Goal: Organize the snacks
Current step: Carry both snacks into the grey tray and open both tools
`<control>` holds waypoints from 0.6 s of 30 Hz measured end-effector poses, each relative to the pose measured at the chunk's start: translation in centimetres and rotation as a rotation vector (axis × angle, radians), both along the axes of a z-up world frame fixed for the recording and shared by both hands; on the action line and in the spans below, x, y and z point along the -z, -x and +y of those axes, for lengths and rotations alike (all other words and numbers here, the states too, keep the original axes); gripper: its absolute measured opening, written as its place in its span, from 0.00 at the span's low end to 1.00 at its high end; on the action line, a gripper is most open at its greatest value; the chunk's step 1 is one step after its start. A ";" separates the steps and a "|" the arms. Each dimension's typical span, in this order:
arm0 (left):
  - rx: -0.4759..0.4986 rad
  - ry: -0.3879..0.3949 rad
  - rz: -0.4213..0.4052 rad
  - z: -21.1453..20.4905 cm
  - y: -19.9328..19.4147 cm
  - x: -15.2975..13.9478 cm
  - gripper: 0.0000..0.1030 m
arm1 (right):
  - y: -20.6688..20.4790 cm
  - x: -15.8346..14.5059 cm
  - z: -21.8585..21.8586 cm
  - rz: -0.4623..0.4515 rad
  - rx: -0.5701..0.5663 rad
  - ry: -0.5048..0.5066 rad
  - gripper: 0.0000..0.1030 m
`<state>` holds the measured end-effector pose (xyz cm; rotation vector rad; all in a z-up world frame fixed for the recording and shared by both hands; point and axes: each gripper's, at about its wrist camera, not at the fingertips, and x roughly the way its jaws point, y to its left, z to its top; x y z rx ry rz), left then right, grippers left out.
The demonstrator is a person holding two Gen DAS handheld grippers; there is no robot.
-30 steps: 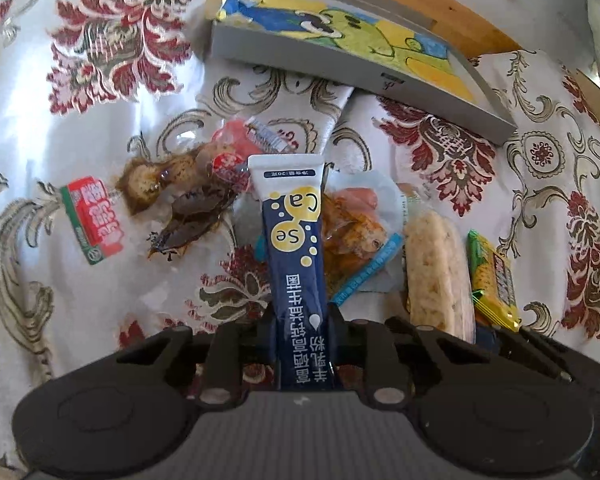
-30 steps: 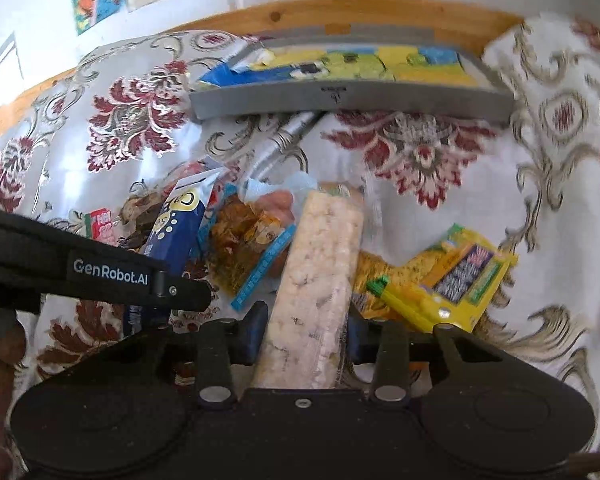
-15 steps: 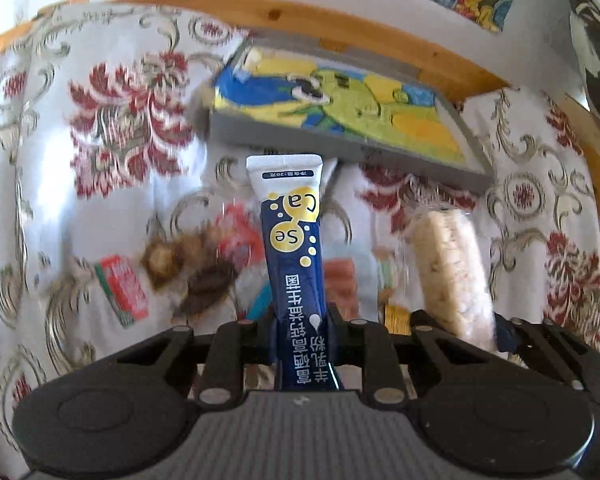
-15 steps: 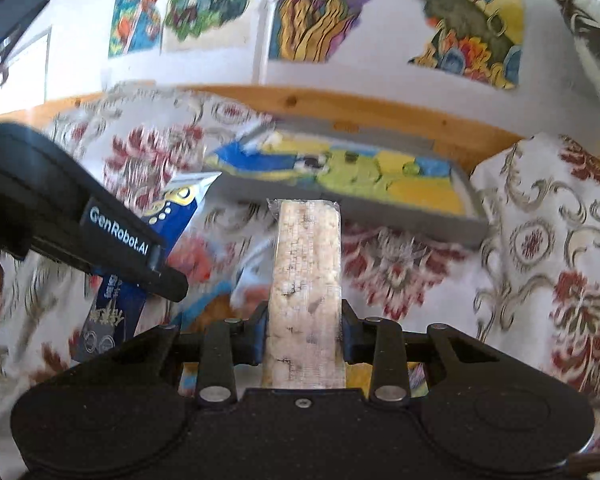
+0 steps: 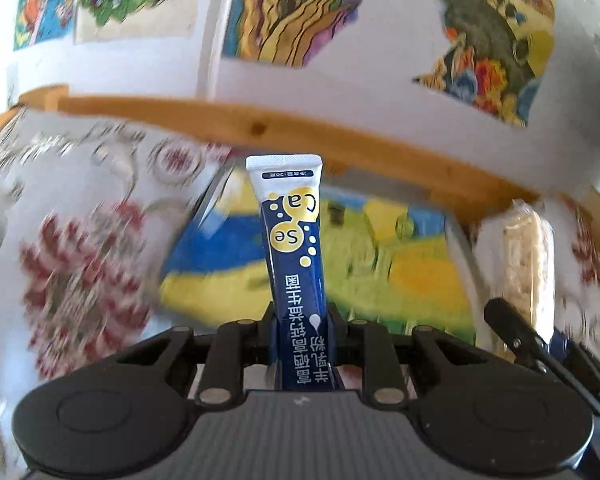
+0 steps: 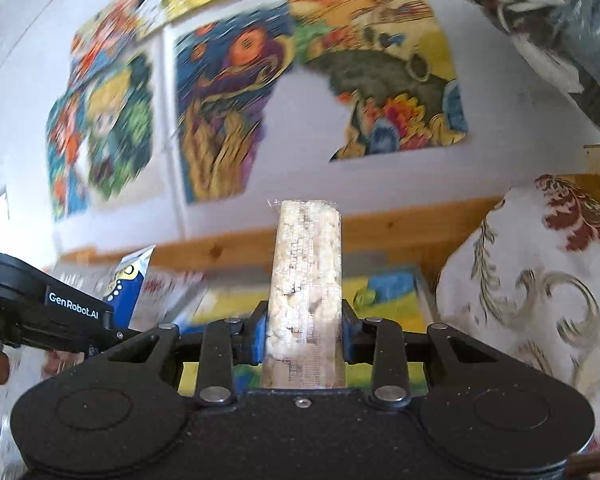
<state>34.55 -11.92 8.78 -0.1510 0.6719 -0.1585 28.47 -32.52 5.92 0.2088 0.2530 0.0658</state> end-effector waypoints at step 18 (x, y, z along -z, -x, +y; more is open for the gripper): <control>-0.044 0.005 0.106 -5.1 -11.4 5.5 0.23 | -9.6 6.3 -4.1 0.095 0.064 -0.138 0.35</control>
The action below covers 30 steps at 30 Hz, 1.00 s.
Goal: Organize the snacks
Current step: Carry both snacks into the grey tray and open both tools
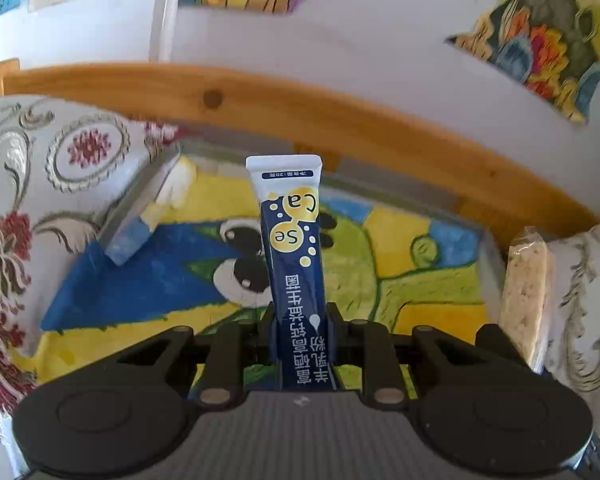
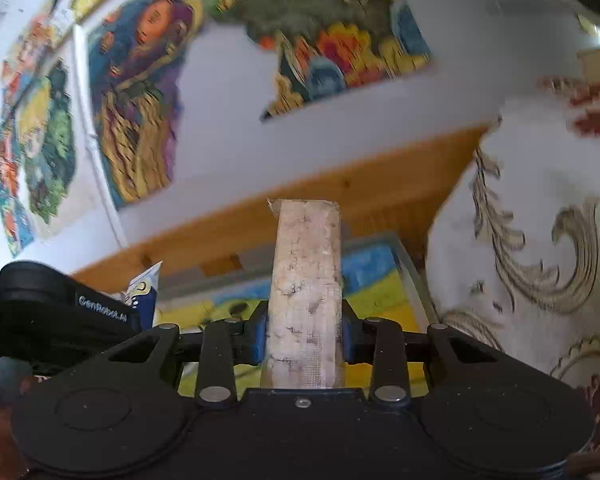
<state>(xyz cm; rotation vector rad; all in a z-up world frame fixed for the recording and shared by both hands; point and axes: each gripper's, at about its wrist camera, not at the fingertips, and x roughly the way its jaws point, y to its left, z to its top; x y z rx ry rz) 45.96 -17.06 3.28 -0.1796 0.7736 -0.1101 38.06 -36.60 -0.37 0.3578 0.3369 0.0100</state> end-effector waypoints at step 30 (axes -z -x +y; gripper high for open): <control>-0.084 -0.031 -0.195 2.0 7.1 -3.3 0.96 | 4.4 -5.5 0.6 -0.064 0.058 0.094 0.91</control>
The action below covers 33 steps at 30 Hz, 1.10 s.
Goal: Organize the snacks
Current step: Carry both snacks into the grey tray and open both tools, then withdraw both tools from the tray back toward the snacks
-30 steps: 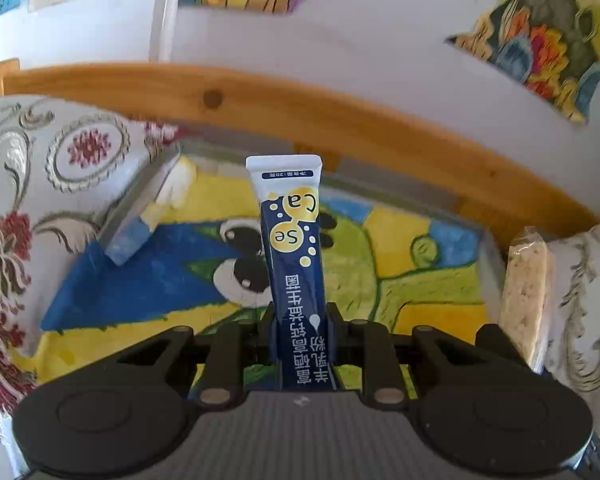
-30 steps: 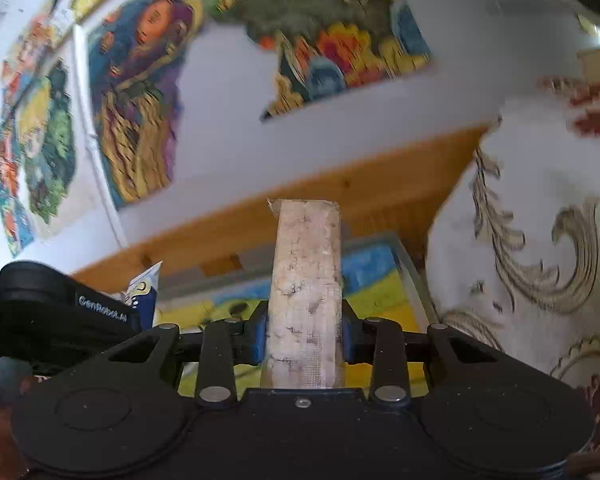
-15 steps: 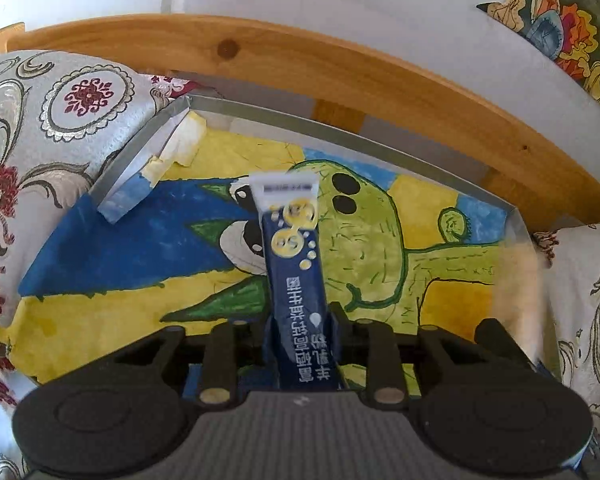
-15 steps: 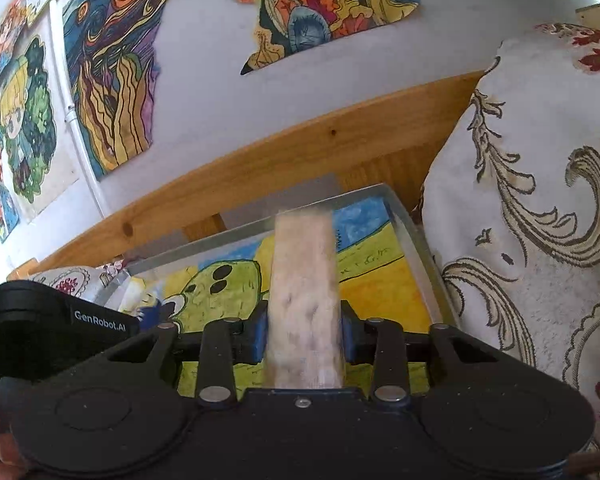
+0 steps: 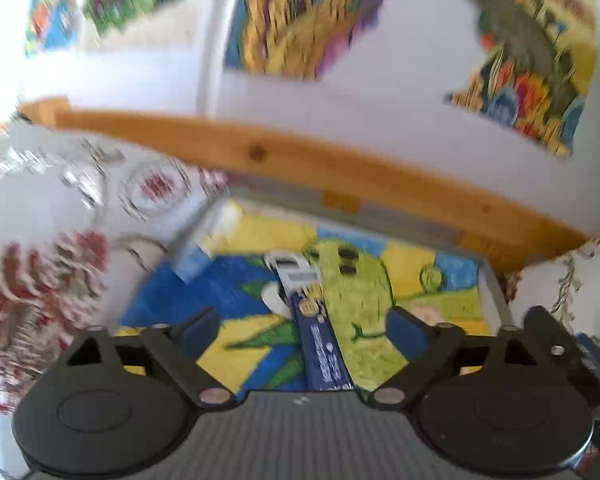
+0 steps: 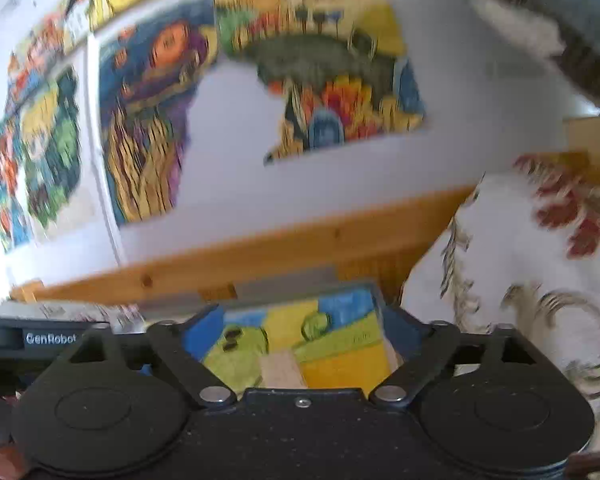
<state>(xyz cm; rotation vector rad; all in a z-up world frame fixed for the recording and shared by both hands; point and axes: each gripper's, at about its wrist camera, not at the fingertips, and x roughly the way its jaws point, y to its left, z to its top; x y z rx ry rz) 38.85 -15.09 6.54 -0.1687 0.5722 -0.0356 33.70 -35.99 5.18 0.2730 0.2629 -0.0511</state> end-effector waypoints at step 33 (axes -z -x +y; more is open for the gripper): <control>-0.055 -0.003 -0.074 8.8 20.7 0.2 0.99 | 24.5 -1.2 4.9 0.064 0.092 0.146 0.99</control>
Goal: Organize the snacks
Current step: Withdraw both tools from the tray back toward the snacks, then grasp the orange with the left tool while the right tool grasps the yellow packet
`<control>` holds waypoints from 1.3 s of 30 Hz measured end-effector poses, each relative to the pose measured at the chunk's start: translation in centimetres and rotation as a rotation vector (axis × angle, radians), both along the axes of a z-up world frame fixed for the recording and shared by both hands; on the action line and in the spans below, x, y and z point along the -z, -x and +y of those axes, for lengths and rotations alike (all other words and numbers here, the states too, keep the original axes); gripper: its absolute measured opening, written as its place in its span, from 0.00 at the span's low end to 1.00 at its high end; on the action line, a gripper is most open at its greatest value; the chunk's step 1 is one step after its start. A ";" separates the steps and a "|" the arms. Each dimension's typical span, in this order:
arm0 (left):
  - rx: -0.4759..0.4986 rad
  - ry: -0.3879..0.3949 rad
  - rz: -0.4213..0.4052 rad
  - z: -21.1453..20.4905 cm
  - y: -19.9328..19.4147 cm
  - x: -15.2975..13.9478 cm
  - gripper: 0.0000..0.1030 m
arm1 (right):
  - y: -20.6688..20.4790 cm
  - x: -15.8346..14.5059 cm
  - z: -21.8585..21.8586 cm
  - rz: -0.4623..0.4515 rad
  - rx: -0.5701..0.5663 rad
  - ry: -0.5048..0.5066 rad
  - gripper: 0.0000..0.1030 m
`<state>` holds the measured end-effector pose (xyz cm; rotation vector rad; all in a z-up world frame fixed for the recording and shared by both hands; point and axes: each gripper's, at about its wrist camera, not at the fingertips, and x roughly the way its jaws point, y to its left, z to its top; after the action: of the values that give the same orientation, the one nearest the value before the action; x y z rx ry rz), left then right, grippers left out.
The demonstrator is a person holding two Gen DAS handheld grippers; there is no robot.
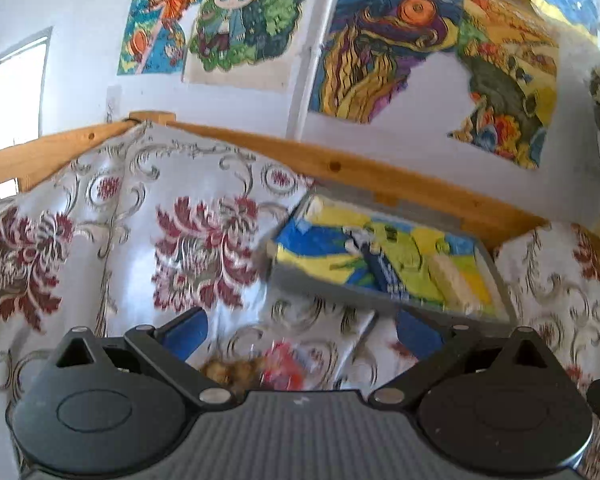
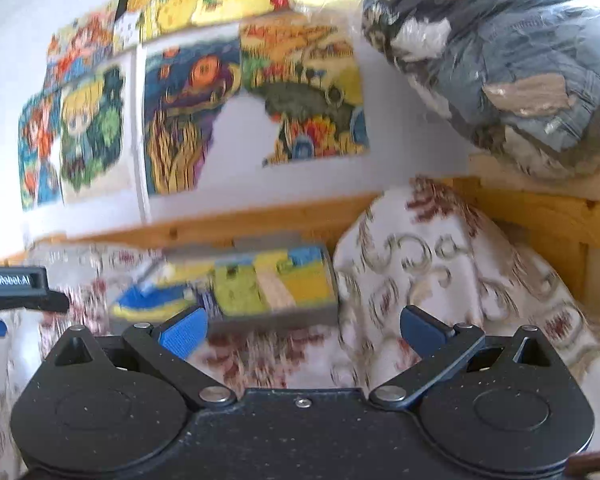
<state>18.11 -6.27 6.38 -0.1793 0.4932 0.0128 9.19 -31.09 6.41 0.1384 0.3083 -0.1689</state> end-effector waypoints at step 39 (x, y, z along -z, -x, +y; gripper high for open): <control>0.477 -0.152 0.189 -2.9 3.7 10.9 0.99 | -7.7 8.2 -2.1 0.590 -0.117 -0.348 0.99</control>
<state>14.38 -9.21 -4.50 0.0929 0.7110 -0.4011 16.89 -33.18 -1.76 0.4165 0.9326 -0.0344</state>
